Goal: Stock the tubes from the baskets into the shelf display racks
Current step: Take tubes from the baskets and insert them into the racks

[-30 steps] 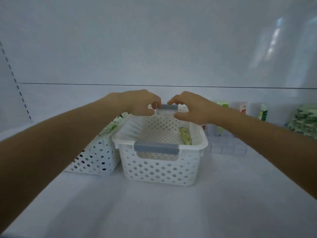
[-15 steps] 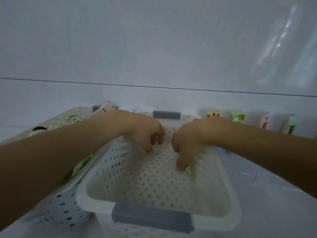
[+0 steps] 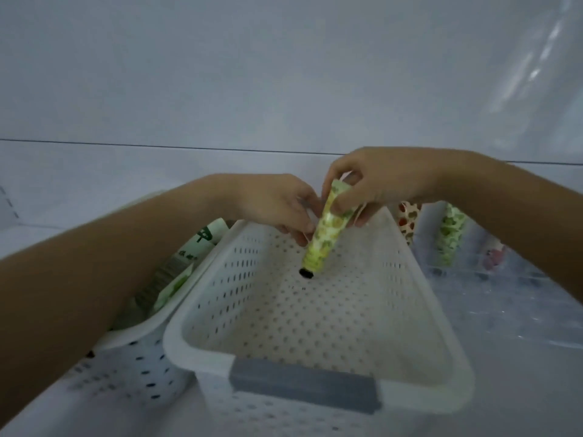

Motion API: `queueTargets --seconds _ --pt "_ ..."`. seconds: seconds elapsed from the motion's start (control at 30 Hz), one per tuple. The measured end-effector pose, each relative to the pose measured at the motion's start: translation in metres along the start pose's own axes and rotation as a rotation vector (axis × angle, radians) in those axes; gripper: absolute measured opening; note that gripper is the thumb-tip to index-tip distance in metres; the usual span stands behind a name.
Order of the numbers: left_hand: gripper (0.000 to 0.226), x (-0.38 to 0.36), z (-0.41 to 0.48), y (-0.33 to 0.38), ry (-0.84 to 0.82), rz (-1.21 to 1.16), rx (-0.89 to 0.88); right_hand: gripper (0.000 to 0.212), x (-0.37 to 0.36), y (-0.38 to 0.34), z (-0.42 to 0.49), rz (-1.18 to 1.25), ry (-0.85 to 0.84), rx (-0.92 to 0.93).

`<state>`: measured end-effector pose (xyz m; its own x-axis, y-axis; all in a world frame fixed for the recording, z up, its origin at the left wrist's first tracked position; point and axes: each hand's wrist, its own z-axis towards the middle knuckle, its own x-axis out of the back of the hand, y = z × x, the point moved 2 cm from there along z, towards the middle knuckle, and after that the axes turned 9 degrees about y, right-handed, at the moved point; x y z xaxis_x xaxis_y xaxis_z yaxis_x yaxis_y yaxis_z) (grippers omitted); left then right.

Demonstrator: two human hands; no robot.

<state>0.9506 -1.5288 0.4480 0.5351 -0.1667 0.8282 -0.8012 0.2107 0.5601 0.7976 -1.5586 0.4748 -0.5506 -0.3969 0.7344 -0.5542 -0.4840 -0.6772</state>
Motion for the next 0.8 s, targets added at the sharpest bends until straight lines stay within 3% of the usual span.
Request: queueTargets --seconds 0.17,0.33,0.6,0.8 --pt "0.024 0.009 -0.010 0.014 -0.078 -0.110 -0.005 0.015 0.026 0.008 -0.023 0.280 0.328 -0.065" --pt "0.020 0.011 -0.014 0.060 -0.002 -0.147 -0.114 0.006 0.043 0.006 -0.068 0.476 0.554 0.022" --pt "0.017 -0.046 -0.012 0.166 0.051 -0.271 -0.245 0.012 0.089 0.032 -0.163 0.410 0.887 0.042" --pt "0.024 -0.129 0.016 0.229 0.127 -0.257 -0.303 0.014 0.138 0.097 -0.234 0.325 1.067 -0.073"
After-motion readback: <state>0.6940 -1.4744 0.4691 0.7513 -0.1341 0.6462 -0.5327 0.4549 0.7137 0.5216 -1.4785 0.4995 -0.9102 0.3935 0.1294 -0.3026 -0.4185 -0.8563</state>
